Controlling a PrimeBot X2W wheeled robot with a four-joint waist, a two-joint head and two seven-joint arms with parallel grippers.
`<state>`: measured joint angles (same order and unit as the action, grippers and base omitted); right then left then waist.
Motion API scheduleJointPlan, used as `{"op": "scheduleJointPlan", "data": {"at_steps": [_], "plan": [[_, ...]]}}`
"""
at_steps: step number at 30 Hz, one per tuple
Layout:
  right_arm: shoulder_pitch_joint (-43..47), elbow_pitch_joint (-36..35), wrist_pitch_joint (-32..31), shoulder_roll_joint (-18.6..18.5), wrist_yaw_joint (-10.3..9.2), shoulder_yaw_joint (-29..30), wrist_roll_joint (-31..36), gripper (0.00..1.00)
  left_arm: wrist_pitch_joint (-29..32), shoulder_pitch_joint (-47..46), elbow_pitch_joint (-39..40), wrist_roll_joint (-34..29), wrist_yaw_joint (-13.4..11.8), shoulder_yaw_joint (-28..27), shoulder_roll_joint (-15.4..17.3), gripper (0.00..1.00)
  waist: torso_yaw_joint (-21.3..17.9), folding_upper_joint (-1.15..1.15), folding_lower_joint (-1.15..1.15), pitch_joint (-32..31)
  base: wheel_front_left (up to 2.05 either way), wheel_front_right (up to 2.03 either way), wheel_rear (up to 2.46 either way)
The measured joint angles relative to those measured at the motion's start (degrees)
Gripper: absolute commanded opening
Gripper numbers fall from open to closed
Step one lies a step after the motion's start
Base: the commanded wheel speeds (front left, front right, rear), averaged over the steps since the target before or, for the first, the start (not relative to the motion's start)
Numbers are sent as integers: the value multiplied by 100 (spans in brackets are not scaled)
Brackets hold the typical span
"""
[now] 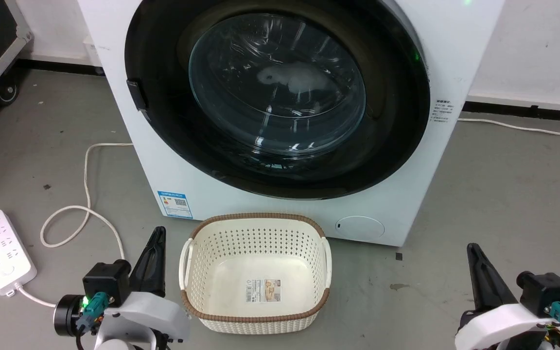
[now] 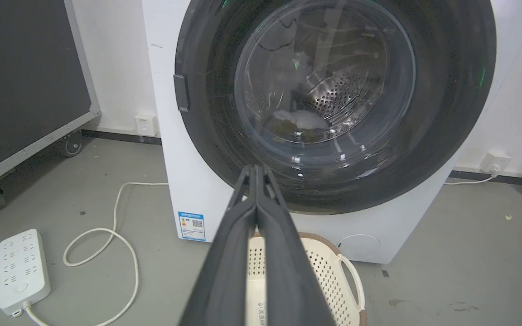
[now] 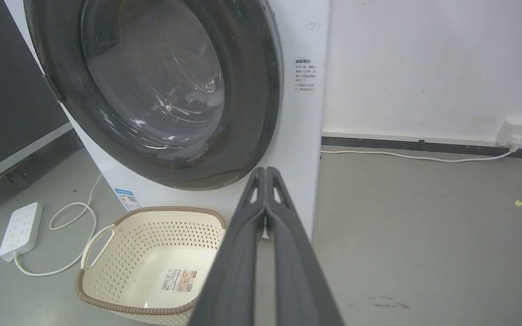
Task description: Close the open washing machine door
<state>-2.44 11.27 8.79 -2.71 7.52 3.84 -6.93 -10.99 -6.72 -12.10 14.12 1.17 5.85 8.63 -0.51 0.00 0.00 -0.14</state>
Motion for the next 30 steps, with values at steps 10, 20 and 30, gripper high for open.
{"op": "scheduleJointPlan", "data": {"at_steps": [10,20,30], "plan": [[1,-94,-73,0,0,-36,70,0,115,79,110,-108,-1,-73,-48,0,5,0,0,1,0,0,0],[2,-207,-170,0,0,-65,134,0,198,109,223,-246,-4,-115,-86,0,10,0,0,3,0,0,0],[6,-300,-247,0,0,-100,194,0,299,176,333,-382,-5,-160,-147,0,15,0,1,4,0,0,0]]}}
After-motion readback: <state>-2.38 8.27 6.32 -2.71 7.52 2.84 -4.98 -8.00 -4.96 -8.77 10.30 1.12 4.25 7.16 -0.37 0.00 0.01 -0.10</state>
